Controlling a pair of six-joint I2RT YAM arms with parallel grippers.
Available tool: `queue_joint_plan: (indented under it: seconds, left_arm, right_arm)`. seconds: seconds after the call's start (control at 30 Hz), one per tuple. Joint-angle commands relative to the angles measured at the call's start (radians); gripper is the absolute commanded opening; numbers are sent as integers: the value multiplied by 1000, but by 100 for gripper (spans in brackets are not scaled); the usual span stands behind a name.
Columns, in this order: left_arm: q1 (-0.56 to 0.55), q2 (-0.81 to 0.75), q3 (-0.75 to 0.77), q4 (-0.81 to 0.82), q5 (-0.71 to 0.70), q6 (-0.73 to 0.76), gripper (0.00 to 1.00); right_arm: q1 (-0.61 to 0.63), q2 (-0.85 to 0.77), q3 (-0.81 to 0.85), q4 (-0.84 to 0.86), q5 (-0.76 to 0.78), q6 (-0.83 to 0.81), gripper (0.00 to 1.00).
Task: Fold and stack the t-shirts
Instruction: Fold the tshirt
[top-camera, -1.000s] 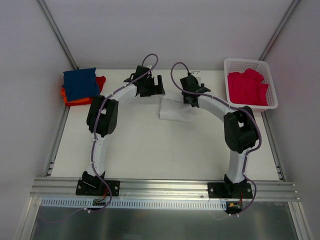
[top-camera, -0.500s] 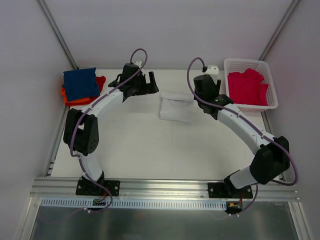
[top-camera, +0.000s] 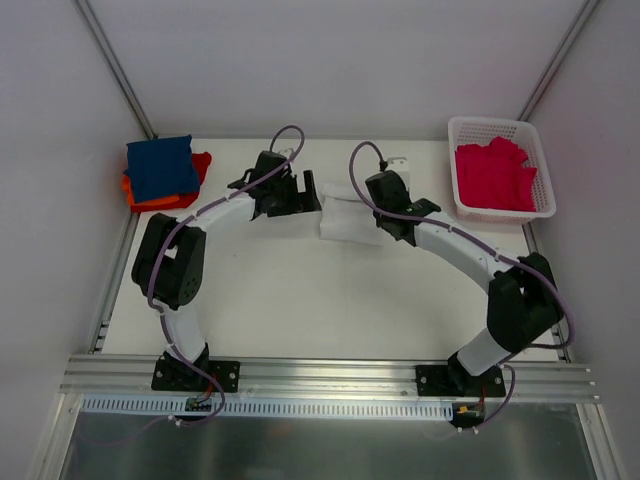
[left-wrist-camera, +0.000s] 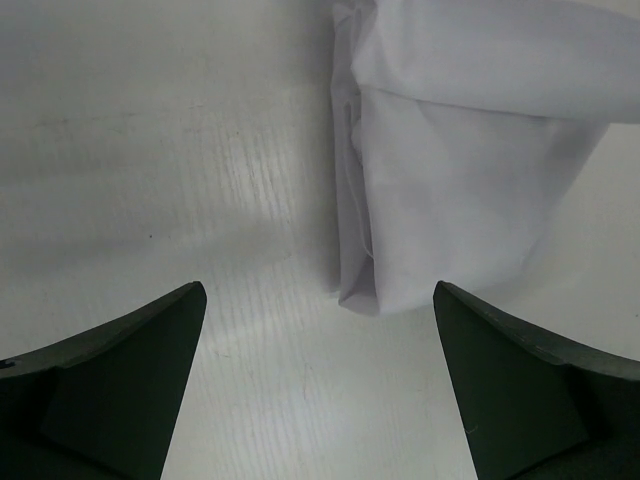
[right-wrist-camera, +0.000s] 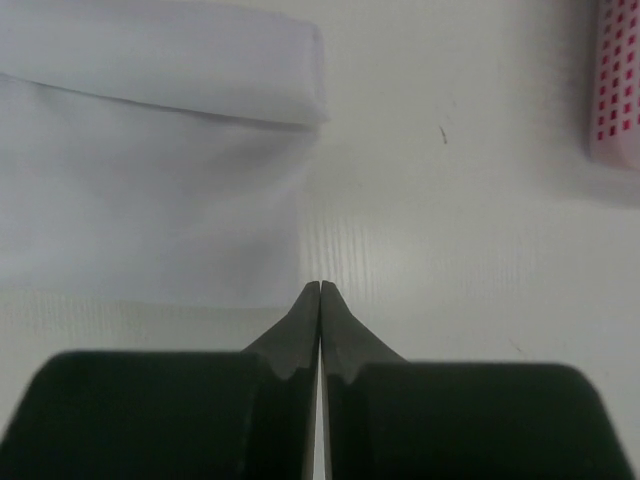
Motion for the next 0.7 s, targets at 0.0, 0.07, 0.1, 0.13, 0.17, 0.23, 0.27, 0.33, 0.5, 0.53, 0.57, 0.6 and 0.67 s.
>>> queue_joint_plan:
  seconds: [0.0,0.07,0.1,0.13,0.17,0.23,0.27,0.33,0.5,0.53,0.57,0.6,0.67]
  left_arm:
    - [-7,11,-46,80,-8,-2,99]
    - [-7,2,-95,108,-34,1,99]
    - [-7,-3,-109,122,-43,2,99]
    - [-7,-6,-122,128,-49,5,99]
    - [-7,-14,-147,155,-59,5,99]
    - [-7,-18,-164,175,-79,15,99]
    - [-7,-22,-175,180,-92,19,99]
    - [-7,-25,-184,188,-103,25,99]
    - [-4,-19,-192,199,-123,33,99]
    - [-5,-11,-190,200,-123,33,99]
    - [-5,-8,-188,203,-123,31,99]
    - [-4,-3,-188,203,-123,31,99]
    - [-5,8,-187,206,-122,31,99]
  right_arm:
    - [-1,89,108,51,-59,-42,0]
    - [-6,161,194,51,-85,-55,0]
    - [-9,185,222,51,-96,-63,0]
    - [-12,206,248,51,-114,-66,0]
    - [-15,226,272,51,-119,-67,0]
    - [-21,286,338,52,-144,-76,0]
    - [-27,304,376,48,-150,-75,0]
    - [-39,353,409,44,-167,-75,0]
    - [-49,400,450,40,-196,-70,0]
    - [-49,401,449,37,-200,-69,0]
    - [-47,400,444,37,-205,-61,0]
    - [-49,395,429,43,-216,-57,0]
    - [-49,378,411,54,-219,-44,0]
